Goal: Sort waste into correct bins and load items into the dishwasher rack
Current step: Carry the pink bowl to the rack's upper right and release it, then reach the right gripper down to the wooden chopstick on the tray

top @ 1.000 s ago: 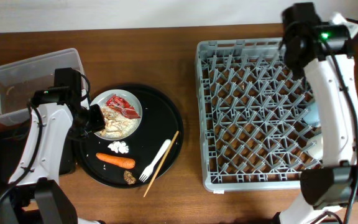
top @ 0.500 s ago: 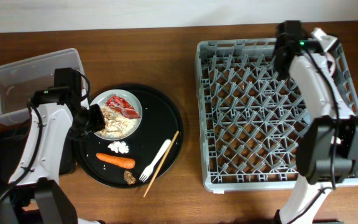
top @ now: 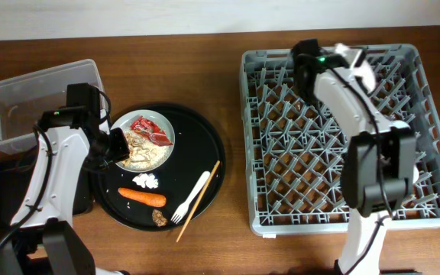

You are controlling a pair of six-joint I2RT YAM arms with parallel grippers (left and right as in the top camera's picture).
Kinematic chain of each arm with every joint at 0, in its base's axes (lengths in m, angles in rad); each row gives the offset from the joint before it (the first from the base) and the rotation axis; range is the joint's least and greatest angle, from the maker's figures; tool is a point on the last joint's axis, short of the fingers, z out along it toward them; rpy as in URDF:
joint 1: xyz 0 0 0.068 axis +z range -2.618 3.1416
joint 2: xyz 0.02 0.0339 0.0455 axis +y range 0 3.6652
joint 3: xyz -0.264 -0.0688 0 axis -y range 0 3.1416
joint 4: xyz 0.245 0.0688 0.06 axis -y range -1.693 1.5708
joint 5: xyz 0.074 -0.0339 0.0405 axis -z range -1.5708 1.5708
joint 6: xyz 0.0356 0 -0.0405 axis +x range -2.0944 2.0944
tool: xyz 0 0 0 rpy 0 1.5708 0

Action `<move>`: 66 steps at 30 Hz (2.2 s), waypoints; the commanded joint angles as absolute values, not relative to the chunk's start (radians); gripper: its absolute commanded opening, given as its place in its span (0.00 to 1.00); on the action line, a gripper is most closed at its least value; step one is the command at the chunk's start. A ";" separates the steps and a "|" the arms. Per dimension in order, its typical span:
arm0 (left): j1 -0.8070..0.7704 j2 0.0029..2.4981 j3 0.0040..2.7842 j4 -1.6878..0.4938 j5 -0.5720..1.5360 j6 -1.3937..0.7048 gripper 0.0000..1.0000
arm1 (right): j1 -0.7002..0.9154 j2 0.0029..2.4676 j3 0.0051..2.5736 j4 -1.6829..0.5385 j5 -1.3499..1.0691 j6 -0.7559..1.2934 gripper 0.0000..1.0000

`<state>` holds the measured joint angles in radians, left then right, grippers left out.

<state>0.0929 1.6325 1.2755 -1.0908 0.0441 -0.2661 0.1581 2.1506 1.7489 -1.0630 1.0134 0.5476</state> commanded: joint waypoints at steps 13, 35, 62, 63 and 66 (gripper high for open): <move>0.096 1.626 1.278 -1.090 0.037 -0.276 0.41 | 0.189 2.001 1.740 -1.190 0.607 0.546 0.66; 0.080 1.626 1.278 -1.093 0.037 -0.275 0.41 | 0.396 1.685 1.703 -1.346 -0.364 0.229 0.98; 0.081 1.626 1.278 -1.093 0.036 -0.275 0.42 | 0.870 2.174 1.698 -1.136 -0.248 0.768 0.83; 0.081 1.626 1.278 -1.093 0.036 -0.275 0.42 | 0.871 2.176 1.698 -1.132 -0.249 0.768 0.81; 0.081 1.626 1.278 -1.093 0.036 -0.275 0.42 | 0.875 2.195 1.698 -1.128 -0.248 0.769 0.79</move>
